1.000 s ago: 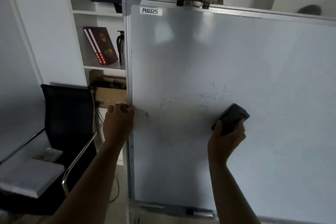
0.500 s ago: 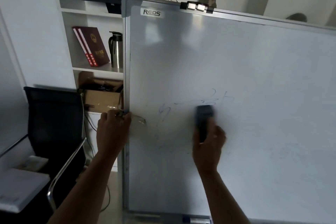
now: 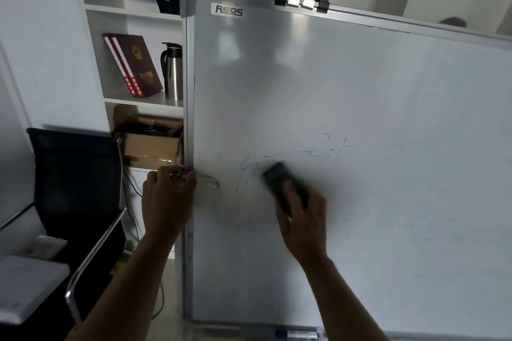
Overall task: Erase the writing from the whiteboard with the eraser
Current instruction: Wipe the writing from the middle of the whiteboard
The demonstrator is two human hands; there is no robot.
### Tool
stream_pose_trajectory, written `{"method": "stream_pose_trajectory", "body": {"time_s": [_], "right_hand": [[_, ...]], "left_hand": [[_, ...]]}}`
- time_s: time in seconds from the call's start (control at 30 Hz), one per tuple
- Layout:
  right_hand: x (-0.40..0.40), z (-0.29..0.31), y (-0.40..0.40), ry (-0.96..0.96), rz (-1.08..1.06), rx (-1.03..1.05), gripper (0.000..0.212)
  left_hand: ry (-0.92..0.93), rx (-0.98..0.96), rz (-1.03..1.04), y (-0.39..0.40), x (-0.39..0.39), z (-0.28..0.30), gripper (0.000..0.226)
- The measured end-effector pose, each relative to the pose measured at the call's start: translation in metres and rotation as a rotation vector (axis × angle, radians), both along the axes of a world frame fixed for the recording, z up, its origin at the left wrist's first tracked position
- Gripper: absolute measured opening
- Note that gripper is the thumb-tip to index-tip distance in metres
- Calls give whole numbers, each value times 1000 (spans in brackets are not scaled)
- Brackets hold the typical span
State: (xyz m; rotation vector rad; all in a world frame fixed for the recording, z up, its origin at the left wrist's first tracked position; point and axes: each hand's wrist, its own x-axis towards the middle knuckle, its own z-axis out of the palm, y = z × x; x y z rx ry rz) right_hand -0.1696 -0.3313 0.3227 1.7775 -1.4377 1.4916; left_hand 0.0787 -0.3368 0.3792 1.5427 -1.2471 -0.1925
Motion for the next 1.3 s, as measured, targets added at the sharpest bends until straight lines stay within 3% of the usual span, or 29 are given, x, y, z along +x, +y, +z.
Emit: {"method": "stream_pose_trajectory", "body": {"time_s": [0.03, 0.07, 0.13, 0.17, 0.27, 0.3, 0.37, 0.4, 0.5, 0.53, 0.6, 0.63, 0.73, 0.77, 0.83, 0.87, 0.97, 1.0, 1.07, 1.1, 1.13, 1.2, 1.23, 1.3], "right_hand": [[-6, -1, -5, 127, -10, -24, 50], [-7, -1, -8, 44, -24, -21, 52], [4, 0, -9, -323, -62, -7, 59], [12, 1, -7, -348, -62, 1, 59], [6, -2, -7, 121, 3, -27, 51], [1, -1, -10, 30, -17, -33, 52], [3, 1, -13, -352, -62, -36, 60], [7, 4, -10, -389, -81, -23, 60], [-6, 3, -11, 141, -14, -58, 50], [-10, 7, -14, 72, -16, -67, 51], [-9, 14, -15, -320, -42, -84, 57], [-6, 17, -14, -359, -71, -88, 58], [-21, 16, -16, 128, -70, -119, 56], [-25, 19, -18, 47, -70, -116, 56], [-17, 21, -15, -390, -73, -88, 59], [-8, 22, -12, -437, -74, -55, 59], [-14, 17, -10, 111, -29, -70, 50], [-24, 18, -14, 53, -39, -70, 51], [-26, 27, -12, -400, -53, -81, 57], [-22, 27, -13, -490, -91, -62, 59], [-17, 26, -10, -390, -96, -34, 58], [-25, 24, -5, 57, -52, -49, 49], [-40, 25, -9, 108, -73, -68, 46], [-48, 36, -11, -391, -26, -72, 46]], "left_hand": [[-3, 1, -2, -1, 1, -1, 37], [-4, 3, -6, -1, 0, 0, 37], [1, -7, -7, -1, 0, -1, 36], [6, -15, -4, 0, 0, -1, 36], [10, -13, -5, 1, 0, -1, 36], [10, -5, -5, 1, 1, -1, 36], [3, -6, -3, -1, 2, -1, 37], [3, -10, 1, -1, 2, -1, 37], [-16, -8, 18, -2, 1, -3, 35], [-30, -6, 19, -3, 1, -4, 35], [-61, -4, 19, -3, 0, -4, 35], [-77, -11, 23, -3, 1, -4, 34], [-151, -70, 11, -1, -1, -3, 27], [-183, -94, 5, 0, -1, -3, 25], [-200, -105, 0, 0, -3, -2, 23], [-188, -96, 8, 1, -4, -3, 25], [-171, -90, 30, 0, -3, -4, 37], [-169, -84, 26, 0, -3, -4, 35], [-167, -72, 22, -2, -4, -3, 28], [-170, -73, 29, -3, -4, -2, 27], [-176, -77, 38, -3, -4, -2, 26], [-180, -85, 43, -4, -4, -2, 25], [-172, -83, 43, -4, -4, -3, 25], [-163, -89, 49, -4, -5, -3, 26]]}}
